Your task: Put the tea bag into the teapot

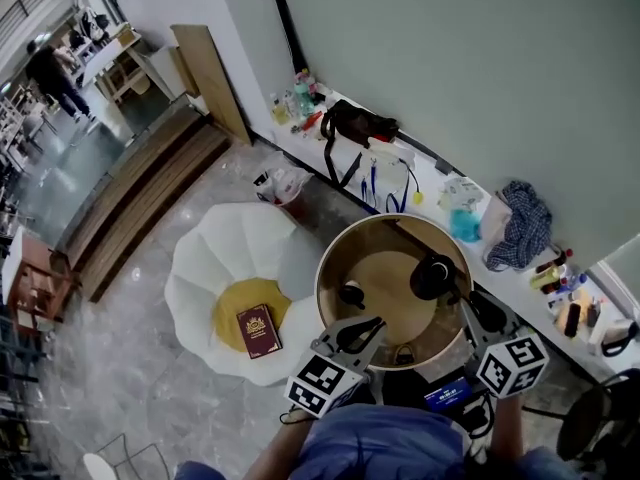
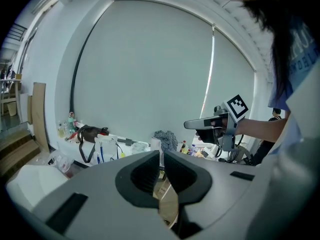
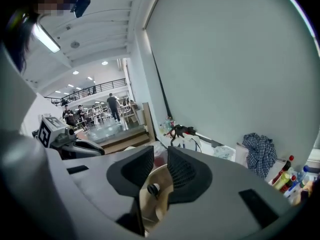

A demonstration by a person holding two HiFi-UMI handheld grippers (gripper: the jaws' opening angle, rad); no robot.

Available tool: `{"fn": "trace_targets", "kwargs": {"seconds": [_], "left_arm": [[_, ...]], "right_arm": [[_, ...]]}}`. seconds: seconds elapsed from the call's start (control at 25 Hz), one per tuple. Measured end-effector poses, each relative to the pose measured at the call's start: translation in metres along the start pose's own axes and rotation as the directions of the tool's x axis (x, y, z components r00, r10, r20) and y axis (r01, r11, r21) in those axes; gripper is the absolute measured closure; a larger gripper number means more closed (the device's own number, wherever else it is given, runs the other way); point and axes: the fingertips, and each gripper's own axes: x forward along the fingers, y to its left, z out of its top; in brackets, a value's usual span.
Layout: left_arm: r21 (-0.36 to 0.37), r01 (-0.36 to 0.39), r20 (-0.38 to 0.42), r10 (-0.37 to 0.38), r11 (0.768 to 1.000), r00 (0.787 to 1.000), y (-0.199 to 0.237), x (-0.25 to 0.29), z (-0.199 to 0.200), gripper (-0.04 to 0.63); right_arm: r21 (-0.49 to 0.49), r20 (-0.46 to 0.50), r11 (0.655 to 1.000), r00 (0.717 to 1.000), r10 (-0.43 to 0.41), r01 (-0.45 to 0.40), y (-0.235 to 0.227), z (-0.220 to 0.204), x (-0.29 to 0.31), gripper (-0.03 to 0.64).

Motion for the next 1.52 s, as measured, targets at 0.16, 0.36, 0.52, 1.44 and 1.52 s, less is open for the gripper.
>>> {"fn": "trace_targets", "kwargs": {"seconds": [0.16,0.36,0.52,1.44,1.52], "left_arm": [[0.027,0.038,-0.001,-0.038,0.999,0.999,-0.009,-0.018,-0.008,0.563],[0.046,0.111,-0.024,-0.110,0.993,0.994,-0.022,-0.039,-0.027,0.563],[0.046,0.170,-0.061,-0.167,0.984,0.984,-0.037,-0.051,-0.049,0.565],[0.076,0.246,-0.068,-0.242,0.966,0.968,-0.137,-0.048,-0.061,0.563],[0.072,0.238,-0.066,-0.234,0.969,0.970,-0.154,-0.055,-0.065,0.563]], "right_arm": [[0.037,0.035,0.999,0.999,-0.038,0.037,0.028,-0.011,-0.020,0.529],[0.076,0.057,0.993,0.994,-0.095,0.090,0.063,-0.031,-0.046,0.543],[0.105,0.053,0.986,0.990,-0.134,0.128,0.086,-0.050,-0.066,0.549],[0.111,0.002,0.986,0.992,-0.124,0.123,0.113,-0.110,-0.154,0.571],[0.108,-0.001,0.987,0.993,-0.119,0.118,0.115,-0.119,-0.169,0.572]]}}
